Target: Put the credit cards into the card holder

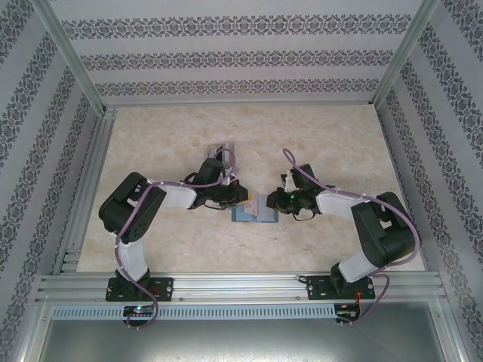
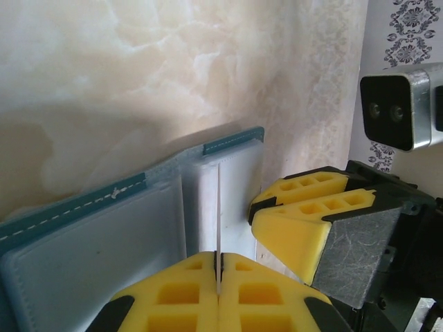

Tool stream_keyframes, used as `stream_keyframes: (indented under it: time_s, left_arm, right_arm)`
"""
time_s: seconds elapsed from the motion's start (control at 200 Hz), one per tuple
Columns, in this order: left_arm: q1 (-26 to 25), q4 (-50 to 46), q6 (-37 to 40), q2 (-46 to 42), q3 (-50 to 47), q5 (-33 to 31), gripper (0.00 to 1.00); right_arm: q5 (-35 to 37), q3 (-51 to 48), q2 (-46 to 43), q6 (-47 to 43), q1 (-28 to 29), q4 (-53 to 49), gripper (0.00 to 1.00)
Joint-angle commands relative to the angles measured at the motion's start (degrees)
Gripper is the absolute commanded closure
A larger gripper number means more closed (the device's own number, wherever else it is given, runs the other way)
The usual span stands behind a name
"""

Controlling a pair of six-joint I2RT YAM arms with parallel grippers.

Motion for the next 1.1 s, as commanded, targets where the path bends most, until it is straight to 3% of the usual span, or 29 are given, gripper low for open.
stream_keyframes:
  time_s: [0.0, 0.435, 0.834, 1.094]
  left_arm:
    - [-0.6, -0.2, 1.4, 0.4, 1.9, 0.1, 1.0]
    - [-0.6, -1.3, 3.3, 2.5, 1.4, -0.4, 1.0]
    - [-1.6, 4.0, -1.6, 3.7, 0.9, 1.7, 1.0]
    - [-1.3, 0.4, -0.1, 1.5, 2.3, 1.6, 1.0]
  right_arm:
    - [3.8, -0.3, 0.2, -2.0, -0.9, -4.1, 0.8]
    - [3.7, -0.1, -0.2, -2.2, -1.1, -4.7, 0.8]
    - [3.7, 0.1, 0.6, -2.4, -1.1, -4.8, 0.8]
    - [3.6, 0.8, -1.7, -2.6, -1.0, -6.4, 0.8]
